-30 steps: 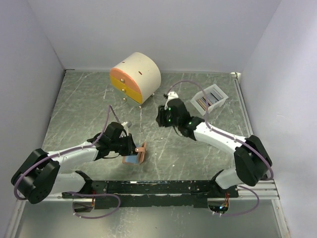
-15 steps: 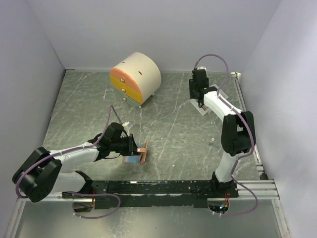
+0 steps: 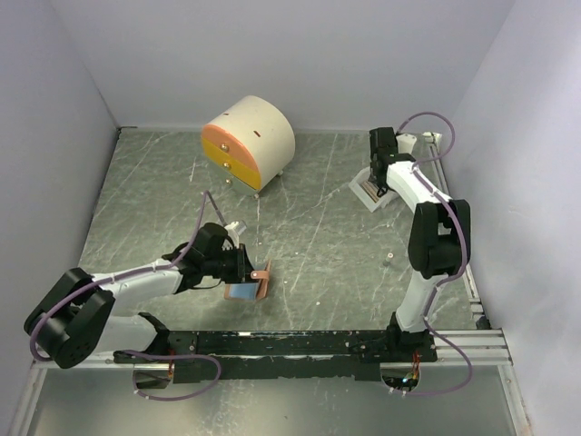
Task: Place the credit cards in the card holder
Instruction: Move the storage box to the center of the board.
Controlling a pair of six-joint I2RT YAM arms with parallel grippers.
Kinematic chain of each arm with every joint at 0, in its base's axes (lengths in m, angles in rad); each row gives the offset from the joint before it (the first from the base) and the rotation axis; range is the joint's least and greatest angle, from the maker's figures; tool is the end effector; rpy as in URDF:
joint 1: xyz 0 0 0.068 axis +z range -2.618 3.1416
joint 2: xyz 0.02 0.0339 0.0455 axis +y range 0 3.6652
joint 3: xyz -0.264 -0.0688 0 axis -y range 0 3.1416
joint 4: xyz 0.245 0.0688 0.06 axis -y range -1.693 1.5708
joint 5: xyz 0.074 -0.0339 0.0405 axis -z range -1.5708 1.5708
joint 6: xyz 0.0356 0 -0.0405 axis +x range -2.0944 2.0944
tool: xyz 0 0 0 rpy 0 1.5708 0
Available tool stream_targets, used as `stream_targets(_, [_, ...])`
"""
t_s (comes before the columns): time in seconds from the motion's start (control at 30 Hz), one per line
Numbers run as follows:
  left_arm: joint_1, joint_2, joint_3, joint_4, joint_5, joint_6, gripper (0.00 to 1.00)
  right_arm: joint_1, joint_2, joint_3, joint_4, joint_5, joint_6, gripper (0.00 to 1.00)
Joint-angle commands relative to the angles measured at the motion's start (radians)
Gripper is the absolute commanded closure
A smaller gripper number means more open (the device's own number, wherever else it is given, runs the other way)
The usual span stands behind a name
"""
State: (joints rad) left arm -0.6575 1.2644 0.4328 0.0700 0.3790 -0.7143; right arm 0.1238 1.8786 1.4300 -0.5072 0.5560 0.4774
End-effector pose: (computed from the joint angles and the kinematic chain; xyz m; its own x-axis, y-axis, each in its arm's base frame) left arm 0.1718 -0.1493 0.1507 -0.9235 -0.0559 -0.3796 0.2313 0.7082 -0.6670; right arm 0.4061 0.0316 0.2278 -0.6293 0.3150 -0.7105 0.5477 0.8284 -0.1178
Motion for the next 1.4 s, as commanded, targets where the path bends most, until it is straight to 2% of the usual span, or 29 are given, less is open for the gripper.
stream_targets(0.0, [-0.005, 0.021, -0.01, 0.077, 0.011, 0.008, 0.79, -0.021, -0.006, 0.068, -0.106, 0.067, 0.136, 0.45])
stream_targets(0.1, [-0.006, 0.036, -0.009, 0.097, 0.026, 0.006, 0.78, -0.026, -0.008, 0.069, -0.128, 0.071, 0.162, 0.43])
stream_targets(0.3, [-0.006, 0.038, -0.008, 0.101, 0.023, 0.007, 0.78, -0.043, -0.014, -0.019, -0.039, 0.015, 0.18, 0.42])
stream_targets(0.5, [-0.007, 0.028, 0.012, 0.059, 0.008, 0.013, 0.78, -0.046, 0.054, 0.031, -0.102, -0.02, 0.225, 0.45])
stream_targets(0.7, [-0.008, 0.006, 0.002, 0.059, 0.01, -0.007, 0.78, -0.047, 0.03, -0.015, -0.11, -0.043, 0.286, 0.55])
stream_targets(0.8, [-0.01, -0.008, 0.006, 0.034, -0.008, -0.005, 0.78, -0.046, -0.012, -0.056, -0.095, -0.083, 0.293, 0.67])
stream_targets(0.93, [-0.01, -0.021, 0.005, 0.032, -0.014, -0.008, 0.78, -0.044, -0.076, -0.12, -0.079, -0.137, 0.315, 0.75])
stream_targets(1.17, [-0.011, -0.003, -0.017, 0.061, -0.009, -0.024, 0.78, -0.019, -0.176, -0.221, -0.094, -0.178, 0.374, 0.78])
stream_targets(1.37, [-0.015, 0.025, -0.028, 0.106, 0.023, -0.033, 0.77, 0.071, -0.251, -0.317, -0.117, -0.201, 0.459, 0.78])
